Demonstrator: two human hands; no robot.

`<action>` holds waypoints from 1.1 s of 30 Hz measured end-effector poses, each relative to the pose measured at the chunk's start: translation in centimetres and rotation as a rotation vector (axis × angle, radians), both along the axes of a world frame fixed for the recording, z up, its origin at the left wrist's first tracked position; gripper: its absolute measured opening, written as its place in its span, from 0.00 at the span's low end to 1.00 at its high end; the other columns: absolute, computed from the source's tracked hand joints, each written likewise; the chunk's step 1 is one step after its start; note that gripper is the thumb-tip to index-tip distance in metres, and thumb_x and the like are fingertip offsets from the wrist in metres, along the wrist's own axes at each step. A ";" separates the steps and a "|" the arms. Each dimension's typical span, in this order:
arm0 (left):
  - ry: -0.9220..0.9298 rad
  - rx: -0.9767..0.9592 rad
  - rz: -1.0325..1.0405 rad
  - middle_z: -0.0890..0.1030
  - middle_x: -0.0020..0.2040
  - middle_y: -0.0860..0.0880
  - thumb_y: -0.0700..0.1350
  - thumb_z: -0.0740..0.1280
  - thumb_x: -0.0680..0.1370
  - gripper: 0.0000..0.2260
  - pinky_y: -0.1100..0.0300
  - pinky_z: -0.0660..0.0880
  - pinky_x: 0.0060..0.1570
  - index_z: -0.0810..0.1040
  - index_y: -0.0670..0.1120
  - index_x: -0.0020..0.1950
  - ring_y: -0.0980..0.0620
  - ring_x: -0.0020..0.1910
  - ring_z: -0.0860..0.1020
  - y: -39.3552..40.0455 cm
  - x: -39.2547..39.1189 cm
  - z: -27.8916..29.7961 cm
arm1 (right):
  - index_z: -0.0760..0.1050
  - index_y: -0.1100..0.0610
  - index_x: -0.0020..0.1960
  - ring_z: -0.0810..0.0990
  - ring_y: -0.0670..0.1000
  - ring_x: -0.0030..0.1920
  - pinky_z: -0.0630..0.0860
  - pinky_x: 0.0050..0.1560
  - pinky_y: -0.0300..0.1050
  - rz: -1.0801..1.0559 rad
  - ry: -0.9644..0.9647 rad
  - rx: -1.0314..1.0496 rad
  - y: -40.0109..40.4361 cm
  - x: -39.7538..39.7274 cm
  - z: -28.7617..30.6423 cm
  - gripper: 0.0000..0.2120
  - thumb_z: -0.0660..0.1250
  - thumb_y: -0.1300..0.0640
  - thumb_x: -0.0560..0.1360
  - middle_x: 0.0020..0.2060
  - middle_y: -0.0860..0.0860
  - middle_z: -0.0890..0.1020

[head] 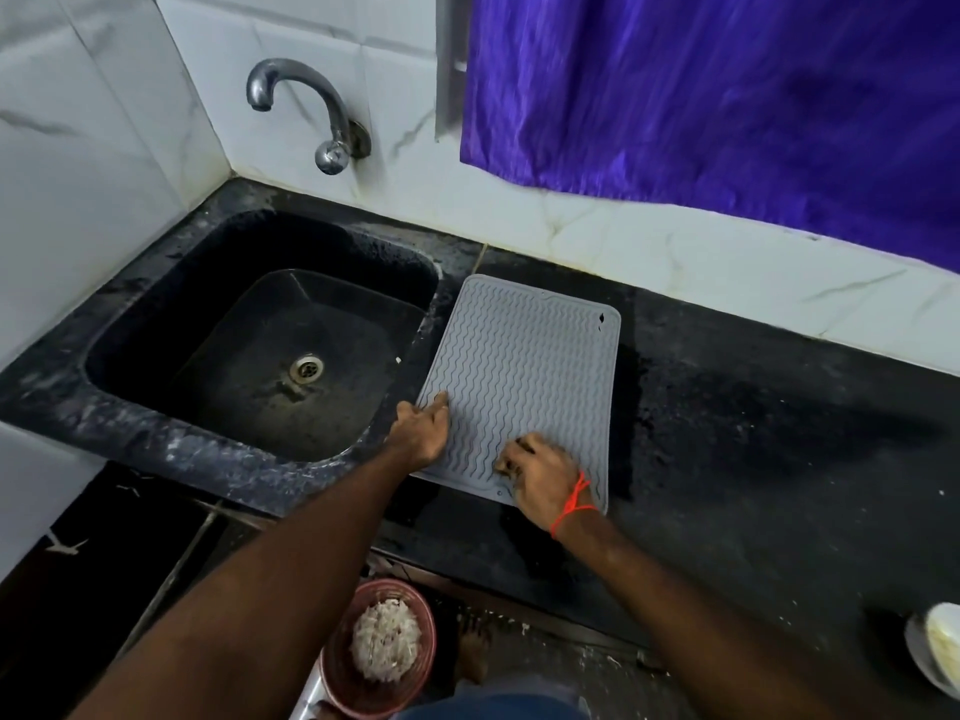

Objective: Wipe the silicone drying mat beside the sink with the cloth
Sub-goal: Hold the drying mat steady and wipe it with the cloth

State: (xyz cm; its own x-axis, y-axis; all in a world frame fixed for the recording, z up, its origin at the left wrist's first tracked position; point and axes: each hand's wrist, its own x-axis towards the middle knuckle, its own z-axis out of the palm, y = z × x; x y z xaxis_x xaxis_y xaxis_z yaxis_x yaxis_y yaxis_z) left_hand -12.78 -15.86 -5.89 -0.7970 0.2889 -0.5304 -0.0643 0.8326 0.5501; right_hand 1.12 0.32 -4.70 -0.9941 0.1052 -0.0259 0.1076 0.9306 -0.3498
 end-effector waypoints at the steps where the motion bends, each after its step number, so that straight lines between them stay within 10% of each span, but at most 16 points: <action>1: 0.010 -0.013 -0.008 0.58 0.72 0.40 0.58 0.46 0.84 0.23 0.42 0.61 0.73 0.55 0.60 0.80 0.35 0.69 0.68 0.1 0.1 0.1 | 0.79 0.51 0.51 0.79 0.53 0.51 0.76 0.56 0.48 0.014 -0.005 -0.002 -0.4 0.7 0.0 0.11 0.64 0.61 0.72 0.51 0.49 0.77; 8: 0.072 -0.041 -0.032 0.62 0.73 0.39 0.56 0.51 0.84 0.22 0.42 0.66 0.69 0.59 0.57 0.79 0.36 0.68 0.70 0.2 0.6 1.0 | 0.82 0.51 0.55 0.79 0.49 0.55 0.74 0.57 0.41 -0.095 -0.340 -0.461 2.1 -0.5 1.4 0.11 0.66 0.61 0.75 0.53 0.48 0.82; 12: 0.225 0.005 -0.082 0.69 0.71 0.41 0.48 0.58 0.83 0.22 0.43 0.72 0.66 0.63 0.54 0.77 0.40 0.68 0.72 1.5 0.1 2.2 | 0.80 0.53 0.55 0.79 0.53 0.58 0.73 0.58 0.44 -0.384 -0.104 -0.734 6.2 -3.8 2.8 0.10 0.66 0.62 0.77 0.54 0.51 0.82; 21: 0.126 -0.108 -0.330 0.56 0.73 0.44 0.54 0.62 0.81 0.29 0.42 0.67 0.70 0.54 0.63 0.79 0.42 0.70 0.61 5.6 1.5 0.6 | 0.75 0.49 0.61 0.76 0.58 0.57 0.75 0.60 0.53 -0.152 -0.108 0.041 6.7 -5.4 -0.3 0.19 0.64 0.63 0.73 0.59 0.50 0.75; 33: 0.131 -0.083 -0.309 0.55 0.74 0.43 0.53 0.64 0.81 0.29 0.41 0.65 0.71 0.55 0.63 0.79 0.38 0.71 0.60 5.7 1.4 0.1 | 0.78 0.52 0.54 0.78 0.55 0.54 0.76 0.56 0.50 0.018 -0.129 0.043 2.4 2.5 -0.7 0.15 0.63 0.61 0.69 0.52 0.50 0.78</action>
State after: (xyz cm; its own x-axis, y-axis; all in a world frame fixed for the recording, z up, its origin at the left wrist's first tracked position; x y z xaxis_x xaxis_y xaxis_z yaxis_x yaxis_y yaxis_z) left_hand -11.39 -10.17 -5.82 -0.7414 0.4876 -0.4611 0.2647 0.8438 0.4667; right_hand 3.59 2.69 -5.36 -0.9846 0.0908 -0.1497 0.1320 0.9467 -0.2940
